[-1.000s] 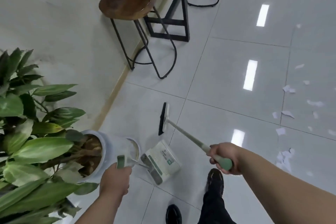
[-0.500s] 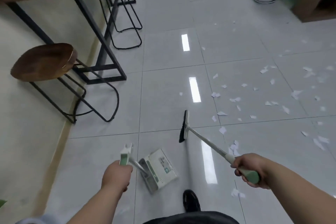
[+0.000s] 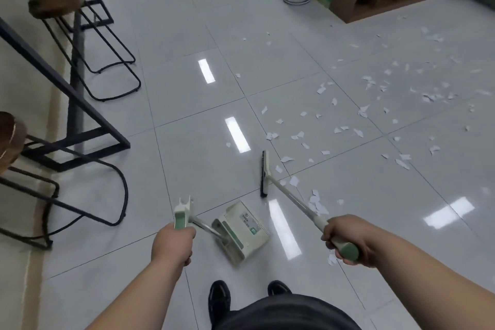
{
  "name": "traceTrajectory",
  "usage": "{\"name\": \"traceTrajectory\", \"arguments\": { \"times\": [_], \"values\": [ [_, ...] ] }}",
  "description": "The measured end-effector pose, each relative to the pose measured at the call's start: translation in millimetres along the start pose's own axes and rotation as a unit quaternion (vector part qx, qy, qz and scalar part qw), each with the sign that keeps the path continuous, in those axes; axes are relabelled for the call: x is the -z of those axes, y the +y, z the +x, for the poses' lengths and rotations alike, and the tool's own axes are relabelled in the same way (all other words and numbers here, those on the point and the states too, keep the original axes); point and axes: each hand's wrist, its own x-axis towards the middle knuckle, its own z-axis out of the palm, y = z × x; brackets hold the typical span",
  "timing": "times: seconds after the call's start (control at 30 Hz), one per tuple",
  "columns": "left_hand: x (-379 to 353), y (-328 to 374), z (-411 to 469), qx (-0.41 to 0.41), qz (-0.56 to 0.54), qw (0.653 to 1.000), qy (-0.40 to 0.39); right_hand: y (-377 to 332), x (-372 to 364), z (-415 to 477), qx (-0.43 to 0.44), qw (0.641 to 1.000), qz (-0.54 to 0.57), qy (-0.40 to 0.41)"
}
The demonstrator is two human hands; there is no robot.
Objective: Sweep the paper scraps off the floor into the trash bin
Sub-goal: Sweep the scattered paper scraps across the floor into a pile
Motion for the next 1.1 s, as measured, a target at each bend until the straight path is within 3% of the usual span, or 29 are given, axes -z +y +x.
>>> {"name": "traceTrajectory", "arguments": {
  "times": [0.2, 0.37, 0.53, 0.7, 0.87, 1.0, 1.1],
  "values": [
    [-10, 29, 33, -0.070, 0.075, 0.990, -0.101, 25, -42, -27, -0.016, 0.992, 0.106, 0.063],
    [-17, 34, 54, -0.101, 0.126, 0.972, -0.172, 66, -66, -55, -0.056, 0.957, 0.248, 0.137],
    [-21, 34, 64, -0.132, 0.174, 0.952, -0.217, 112, -78, -80, -0.107, 0.933, 0.260, 0.227],
    [-21, 41, 65, -0.147, 0.187, 0.943, -0.232, 144, -79, -82, -0.153, 0.910, 0.279, 0.266],
    [-19, 49, 67, -0.156, 0.201, 0.940, -0.227, 147, -91, -64, -0.185, 0.892, 0.327, 0.252],
    [-19, 56, 72, -0.153, 0.210, 0.940, -0.220, 115, -106, -36, -0.204, 0.885, 0.378, 0.180],
    [-22, 65, 75, -0.145, 0.208, 0.943, -0.215, 79, -110, -16, -0.173, 0.882, 0.417, 0.135]
  ]
}}
